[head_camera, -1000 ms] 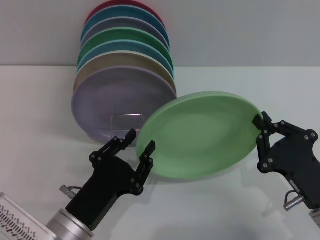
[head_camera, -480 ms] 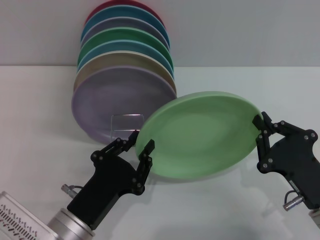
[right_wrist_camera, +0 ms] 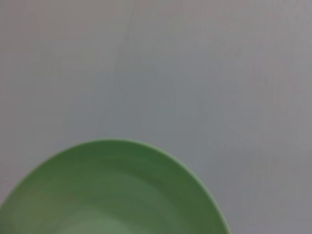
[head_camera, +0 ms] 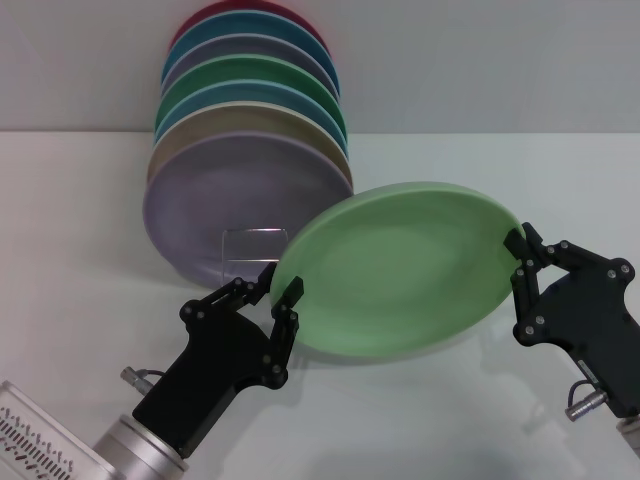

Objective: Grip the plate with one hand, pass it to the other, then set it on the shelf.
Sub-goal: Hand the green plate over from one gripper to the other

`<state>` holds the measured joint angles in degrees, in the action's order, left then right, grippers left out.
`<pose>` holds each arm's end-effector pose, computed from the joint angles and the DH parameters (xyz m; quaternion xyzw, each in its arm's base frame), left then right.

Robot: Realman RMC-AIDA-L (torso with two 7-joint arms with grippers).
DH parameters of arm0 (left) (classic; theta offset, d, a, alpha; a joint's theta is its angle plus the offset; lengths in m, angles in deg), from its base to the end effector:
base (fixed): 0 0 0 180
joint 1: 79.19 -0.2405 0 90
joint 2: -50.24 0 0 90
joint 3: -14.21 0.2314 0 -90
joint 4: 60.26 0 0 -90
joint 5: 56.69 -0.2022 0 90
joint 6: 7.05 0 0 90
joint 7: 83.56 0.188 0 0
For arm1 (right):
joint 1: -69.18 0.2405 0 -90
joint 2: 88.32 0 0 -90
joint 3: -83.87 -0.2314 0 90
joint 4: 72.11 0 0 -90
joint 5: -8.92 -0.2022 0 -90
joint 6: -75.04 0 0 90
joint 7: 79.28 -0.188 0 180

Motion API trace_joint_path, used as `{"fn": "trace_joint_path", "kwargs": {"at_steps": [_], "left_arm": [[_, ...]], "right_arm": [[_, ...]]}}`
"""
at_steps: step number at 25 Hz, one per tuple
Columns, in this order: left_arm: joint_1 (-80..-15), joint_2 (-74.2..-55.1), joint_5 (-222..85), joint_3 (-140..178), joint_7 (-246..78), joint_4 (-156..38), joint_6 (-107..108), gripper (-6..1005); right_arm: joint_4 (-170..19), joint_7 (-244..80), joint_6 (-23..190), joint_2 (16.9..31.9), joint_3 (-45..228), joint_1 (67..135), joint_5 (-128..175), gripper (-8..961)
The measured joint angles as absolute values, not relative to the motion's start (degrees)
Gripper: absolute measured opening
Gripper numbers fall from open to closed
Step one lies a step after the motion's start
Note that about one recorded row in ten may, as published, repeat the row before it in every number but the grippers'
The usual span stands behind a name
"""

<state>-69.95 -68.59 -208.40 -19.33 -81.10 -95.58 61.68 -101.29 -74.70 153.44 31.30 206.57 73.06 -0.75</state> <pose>-0.1875 0.2586 -0.1003 -0.8114 -0.1126 -0.3822 0.4275 0.2283 0.2646 -0.0405 -0.7659 0.0364 0.3507 0.5377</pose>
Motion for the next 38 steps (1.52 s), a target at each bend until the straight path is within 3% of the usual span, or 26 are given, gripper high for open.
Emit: {"fn": "trace_joint_path", "kwargs": {"at_steps": [21, 38], "left_arm": [[-69.20, -68.68, -208.69, -19.11, -81.10, -95.33, 61.63, 180], [-68.44, -68.77, -208.38, -19.49, -81.10, -95.84, 59.90, 190]], "right_arm": [[-101.28, -74.71, 153.61, 31.55, 206.73, 72.60, -2.70, 16], [-100.97, -70.43, 155.49, 31.57, 218.47, 72.39, -18.64, 16]]}}
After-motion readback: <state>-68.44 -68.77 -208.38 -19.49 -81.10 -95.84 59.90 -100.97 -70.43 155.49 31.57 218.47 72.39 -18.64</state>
